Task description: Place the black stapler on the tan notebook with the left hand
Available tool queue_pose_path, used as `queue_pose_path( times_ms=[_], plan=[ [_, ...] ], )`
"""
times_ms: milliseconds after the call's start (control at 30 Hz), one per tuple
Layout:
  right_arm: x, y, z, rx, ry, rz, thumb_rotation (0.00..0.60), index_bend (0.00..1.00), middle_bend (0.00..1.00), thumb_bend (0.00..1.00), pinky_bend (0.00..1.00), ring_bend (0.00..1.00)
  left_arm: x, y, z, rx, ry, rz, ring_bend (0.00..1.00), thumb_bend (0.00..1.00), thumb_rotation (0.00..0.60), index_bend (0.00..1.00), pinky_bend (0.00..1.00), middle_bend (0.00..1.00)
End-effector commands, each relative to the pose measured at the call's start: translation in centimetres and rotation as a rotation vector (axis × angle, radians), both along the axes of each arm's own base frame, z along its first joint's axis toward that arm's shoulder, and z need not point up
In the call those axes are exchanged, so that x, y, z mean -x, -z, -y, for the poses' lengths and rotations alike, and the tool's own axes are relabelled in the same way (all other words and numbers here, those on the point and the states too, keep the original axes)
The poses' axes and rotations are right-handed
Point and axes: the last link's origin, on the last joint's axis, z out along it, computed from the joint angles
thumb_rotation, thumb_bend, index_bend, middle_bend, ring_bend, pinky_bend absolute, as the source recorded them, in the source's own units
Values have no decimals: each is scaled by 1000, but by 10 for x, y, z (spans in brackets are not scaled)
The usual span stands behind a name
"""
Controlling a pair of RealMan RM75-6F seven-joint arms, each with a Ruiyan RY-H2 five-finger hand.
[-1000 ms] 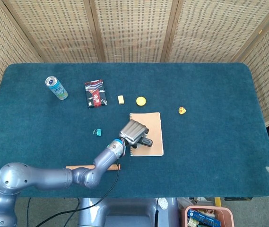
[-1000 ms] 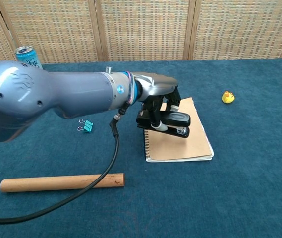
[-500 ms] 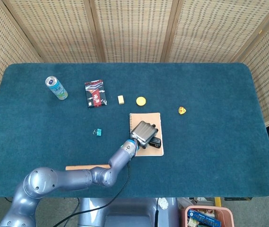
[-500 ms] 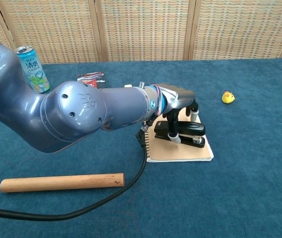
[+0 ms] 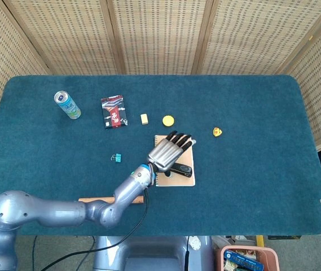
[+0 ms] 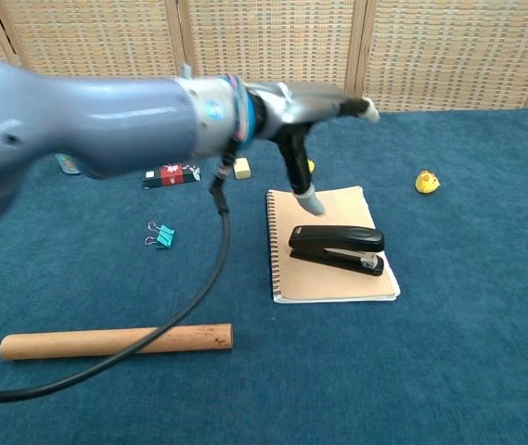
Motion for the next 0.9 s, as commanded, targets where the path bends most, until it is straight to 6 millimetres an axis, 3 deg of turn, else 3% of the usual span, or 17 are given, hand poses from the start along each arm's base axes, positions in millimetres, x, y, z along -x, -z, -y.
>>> queue_pose_path(
  times_ms=[33,167,267,367,533,700,900],
  plan=[
    [-1,1,0,-6,-5,1,600,0,0,0,0,0,54,-88,9,-159,-48,81,0,0,600,0,0,0],
    [-3,3,-1,-16,-12,0,600,0,0,0,0,0,98,-128,19,-240,-102,108,0,0,600,0,0,0],
    [-4,4,-2,-18,-17,-1,600,0,0,0,0,0,147,-159,34,-315,-161,105,0,0,600,0,0,0],
    [-7,4,-3,-12,-30,-7,600,0,0,0,0,0,209,-186,64,-360,-269,104,0,0,600,0,0,0],
    [-11,4,-5,-8,-43,-15,600,0,0,0,0,0,272,-213,114,-437,-379,126,0,0,600,0,0,0],
    [-12,6,-6,-15,-50,-24,600,0,0,0,0,0,305,-220,150,-487,-429,155,0,0,600,0,0,0],
    [-14,7,-7,-15,-61,-27,600,0,0,0,0,0,317,-223,170,-459,-449,210,0,0,600,0,0,0]
  ],
)
